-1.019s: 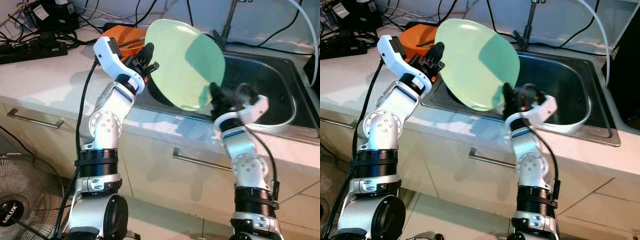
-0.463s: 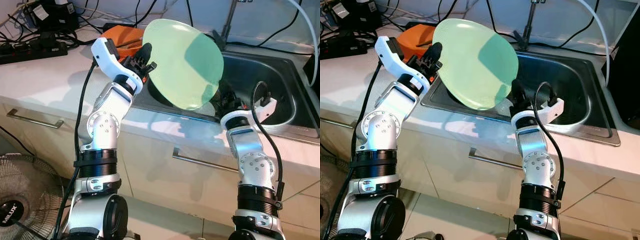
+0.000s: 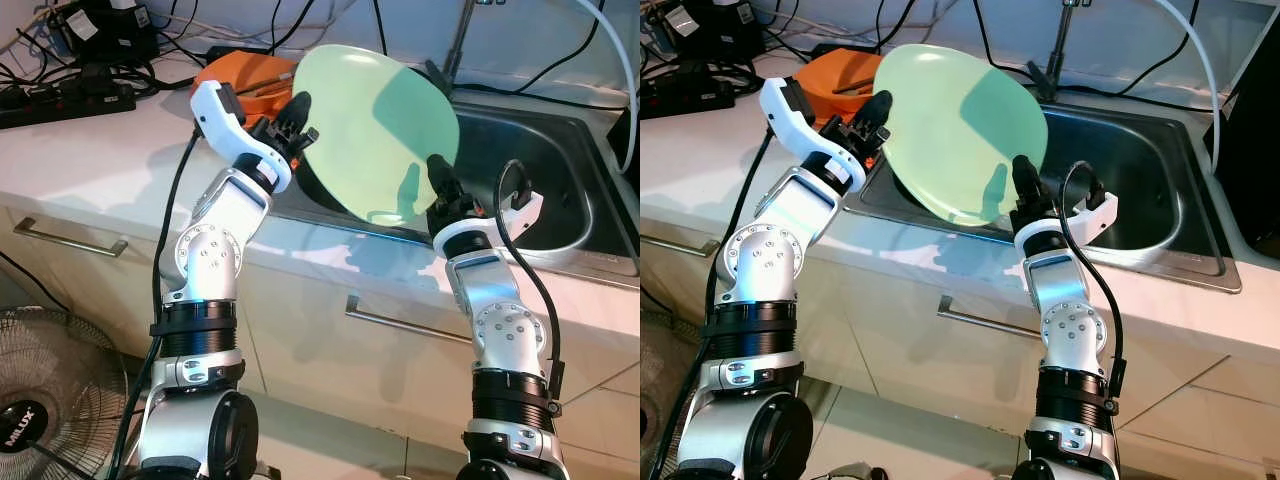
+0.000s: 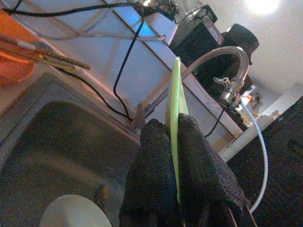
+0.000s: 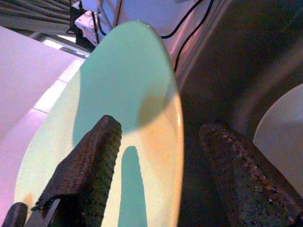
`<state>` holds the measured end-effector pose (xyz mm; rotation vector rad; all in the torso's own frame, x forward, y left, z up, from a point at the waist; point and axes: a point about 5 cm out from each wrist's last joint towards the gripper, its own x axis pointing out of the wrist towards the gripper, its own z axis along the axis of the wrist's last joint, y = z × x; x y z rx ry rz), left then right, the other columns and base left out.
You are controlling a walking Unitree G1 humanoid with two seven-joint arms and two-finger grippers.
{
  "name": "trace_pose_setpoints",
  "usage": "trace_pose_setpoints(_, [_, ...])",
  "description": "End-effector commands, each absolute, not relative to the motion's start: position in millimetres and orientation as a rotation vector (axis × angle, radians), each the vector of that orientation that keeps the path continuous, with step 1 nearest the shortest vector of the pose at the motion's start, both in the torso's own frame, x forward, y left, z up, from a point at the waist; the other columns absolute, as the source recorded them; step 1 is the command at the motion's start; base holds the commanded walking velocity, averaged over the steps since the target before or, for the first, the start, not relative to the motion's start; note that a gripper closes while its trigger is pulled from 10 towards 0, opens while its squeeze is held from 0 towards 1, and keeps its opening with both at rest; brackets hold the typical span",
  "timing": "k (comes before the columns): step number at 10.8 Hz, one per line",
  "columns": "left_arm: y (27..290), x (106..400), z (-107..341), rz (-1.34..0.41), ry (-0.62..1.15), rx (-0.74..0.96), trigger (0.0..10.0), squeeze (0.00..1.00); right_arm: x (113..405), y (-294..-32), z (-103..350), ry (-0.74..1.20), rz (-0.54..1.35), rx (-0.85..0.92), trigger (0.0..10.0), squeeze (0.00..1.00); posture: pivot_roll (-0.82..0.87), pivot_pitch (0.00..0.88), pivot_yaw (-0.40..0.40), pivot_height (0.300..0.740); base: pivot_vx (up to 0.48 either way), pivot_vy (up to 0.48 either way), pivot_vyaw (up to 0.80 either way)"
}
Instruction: Kitchen organization
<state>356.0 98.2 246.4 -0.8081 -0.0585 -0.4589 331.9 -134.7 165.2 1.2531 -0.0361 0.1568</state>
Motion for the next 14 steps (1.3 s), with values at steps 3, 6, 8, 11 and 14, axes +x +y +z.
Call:
trace_pose_setpoints(3, [95.7, 352.3, 254.9, -0.512, -0.091, -0.829, 10.0, 0.00, 333.4, -117.7, 176.4, -0.053, 0.198, 1.296, 0.0, 0.00, -0.07, 0.000, 0.034, 0.740, 0.000, 0.000, 0.00])
trace_pose_setpoints(6, [97.2, 353.4, 254.4, -0.504, -0.088, -0.830, 10.0, 0.00, 333.8, -119.8, 176.9, -0.064, 0.189, 1.311, 0.0, 0.00, -0.07, 0.000, 0.036, 0.740, 0.000, 0.000, 0.00])
trace_pose_setpoints(8, [97.3, 353.9, 253.7, -0.501, -0.083, -0.830, 10.0, 0.00, 333.8, -119.9, 177.0, -0.067, 0.186, 1.319, 0.0, 0.00, -0.07, 0.000, 0.038, 0.740, 0.000, 0.000, 0.00])
trace_pose_setpoints(11, [98.4, 355.5, 251.7, -0.477, -0.072, -0.803, 10.0, 0.00, 333.5, -120.5, 178.7, -0.082, 0.187, 1.337, 0.0, 0.00, -0.07, 0.000, 0.043, 0.740, 0.000, 0.000, 0.00])
trace_pose_setpoints(14, [99.3, 356.9, 247.7, -0.465, -0.058, -0.780, 10.0, 0.00, 333.5, -122.7, 179.3, -0.092, 0.178, 1.359, 0.0, 0.00, -0.07, 0.000, 0.045, 0.740, 0.000, 0.000, 0.00])
